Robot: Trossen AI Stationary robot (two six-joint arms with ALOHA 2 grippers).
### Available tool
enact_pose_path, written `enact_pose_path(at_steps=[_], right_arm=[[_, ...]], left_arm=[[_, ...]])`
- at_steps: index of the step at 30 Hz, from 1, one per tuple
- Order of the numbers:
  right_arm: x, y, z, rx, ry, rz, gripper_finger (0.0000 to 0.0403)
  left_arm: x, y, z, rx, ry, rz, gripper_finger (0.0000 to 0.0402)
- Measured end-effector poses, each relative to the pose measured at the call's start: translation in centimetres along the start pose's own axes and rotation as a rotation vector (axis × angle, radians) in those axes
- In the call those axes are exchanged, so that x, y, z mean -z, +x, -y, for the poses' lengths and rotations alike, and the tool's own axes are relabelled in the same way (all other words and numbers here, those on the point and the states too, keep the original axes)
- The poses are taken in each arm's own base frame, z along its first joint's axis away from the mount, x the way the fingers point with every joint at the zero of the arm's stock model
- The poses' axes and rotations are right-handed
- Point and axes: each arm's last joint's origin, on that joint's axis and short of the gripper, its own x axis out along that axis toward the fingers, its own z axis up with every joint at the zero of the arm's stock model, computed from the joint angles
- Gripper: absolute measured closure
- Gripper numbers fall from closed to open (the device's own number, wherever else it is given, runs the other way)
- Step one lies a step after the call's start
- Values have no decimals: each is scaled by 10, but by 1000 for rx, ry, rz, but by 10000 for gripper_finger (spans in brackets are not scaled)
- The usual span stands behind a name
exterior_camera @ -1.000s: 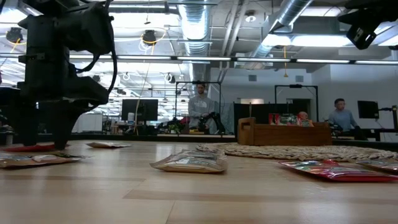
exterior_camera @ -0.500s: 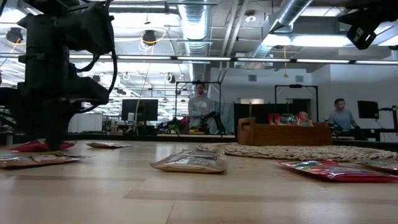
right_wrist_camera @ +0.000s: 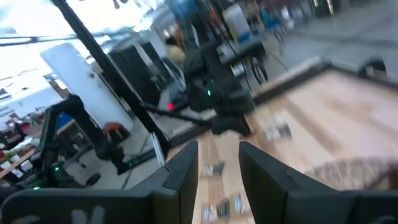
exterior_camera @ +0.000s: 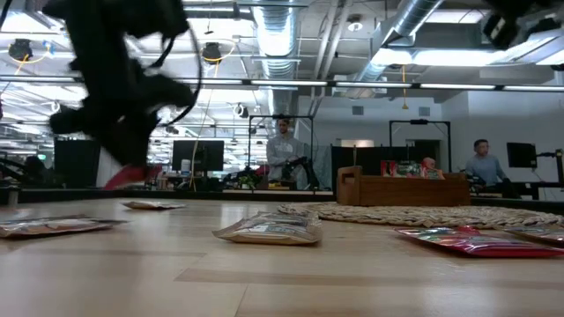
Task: Pick & Place Tea
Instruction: Put the red tea pack into the middle compartment of the brown organizer
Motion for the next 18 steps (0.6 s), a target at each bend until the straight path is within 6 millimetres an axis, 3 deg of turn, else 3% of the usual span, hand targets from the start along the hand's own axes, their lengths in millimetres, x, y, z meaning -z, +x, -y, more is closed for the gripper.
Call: enact_pose_path(at_steps=[6, 13, 18], right_arm=[[-12, 16, -6, -38, -71, 81, 294], [0, 59, 0, 47, 46, -75, 294], [1, 83, 4, 33, 53, -98, 277]], left_arm=[[-25, -40, 44, 175, 170, 214, 351], [-67, -93, 90, 364, 357, 474, 351], [-85, -113, 122, 413, 544, 559, 351]])
